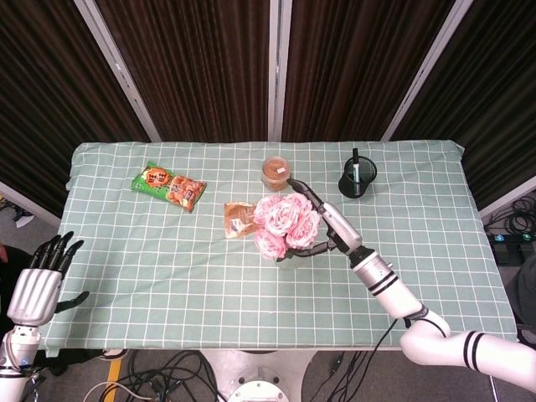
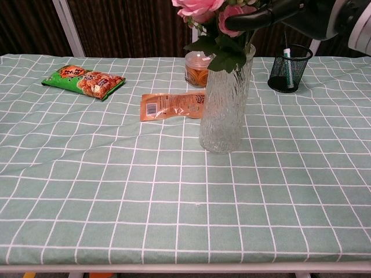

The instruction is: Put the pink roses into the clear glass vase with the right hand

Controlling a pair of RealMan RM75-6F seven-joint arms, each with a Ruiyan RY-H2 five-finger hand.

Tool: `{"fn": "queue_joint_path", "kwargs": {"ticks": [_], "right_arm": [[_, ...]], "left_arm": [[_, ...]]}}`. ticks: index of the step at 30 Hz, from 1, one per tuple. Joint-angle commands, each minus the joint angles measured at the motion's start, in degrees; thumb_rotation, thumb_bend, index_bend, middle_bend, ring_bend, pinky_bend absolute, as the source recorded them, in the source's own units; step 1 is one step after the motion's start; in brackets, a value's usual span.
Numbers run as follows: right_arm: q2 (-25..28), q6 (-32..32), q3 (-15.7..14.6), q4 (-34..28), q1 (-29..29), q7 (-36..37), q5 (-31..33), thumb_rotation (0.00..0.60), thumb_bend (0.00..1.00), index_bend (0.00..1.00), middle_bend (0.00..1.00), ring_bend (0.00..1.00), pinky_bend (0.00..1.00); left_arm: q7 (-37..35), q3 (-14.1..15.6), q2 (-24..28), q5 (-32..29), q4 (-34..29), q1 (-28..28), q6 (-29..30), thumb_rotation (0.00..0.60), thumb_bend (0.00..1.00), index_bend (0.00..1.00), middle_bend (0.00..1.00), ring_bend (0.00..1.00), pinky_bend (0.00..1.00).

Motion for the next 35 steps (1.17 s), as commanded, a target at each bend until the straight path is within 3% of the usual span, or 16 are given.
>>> {"fn": "queue_joint_path", "kwargs": {"ticks": [1,5,9,15,21,28,35], "right_arm": [[5.26,4.34,-1.15,-2.49,-3.00,-2.13,-2.16,0.600,0.00,0.00,0.00,0.00,0.00],[10.26,8.15,-3.74,-3.79,-7.18,-6.95,-3.79,0.600,0.00,0.00,0.00,0.00,0.00],[13.62,13.05,-8.05,-2.30,-12.79,-19.29,-5.45,0.600,0.00,0.00,0.00,0.00,0.00],[12.27,19.90,-14.11,3.50,-21.53,-32.44,-5.17,0.600,0.00,0.00,0.00,0.00,0.00],[8.91,29.53,-16.80,11.84,-29.24,-45.76,-6.56,0.600,0.00,0.00,0.00,0.00,0.00],[5.33,35.75,-17.60,16.38,-34.47,-49.17,-7.68,0.600,0.00,0.00,0.00,0.00,0.00],[4.43,33.62,-18.48,15.88,-35.95,-45.33,-7.16,0.600,0.00,0.00,0.00,0.00,0.00]], "left_arm": [[0.05,0.04,-0.01,-0.02,-0.03,-0.04,-0.14,0.600,0.00,0.11,0.00,0.00,0.13],[0.26,0.16,0.05,0.19,-0.22,0.00,-0.02,0.600,0.00,0.11,0.00,0.00,0.13],[0.89,0.17,0.02,0.61,-0.68,-0.19,0.08,0.600,0.00,0.11,0.00,0.00,0.13],[2.23,0.21,-0.07,1.15,-1.73,-0.59,-0.09,0.600,0.00,0.11,0.00,0.00,0.13],[3.08,0.11,0.06,1.22,-2.96,-0.64,0.06,0.600,0.00,0.11,0.00,0.00,0.12],[3.34,0.06,0.94,1.59,-4.24,-0.92,0.03,0.600,0.00,0.11,0.00,0.00,0.12],[2.97,0.35,0.95,1.46,-4.06,-0.42,0.45,0.600,0.00,0.11,0.00,0.00,0.12]]}}
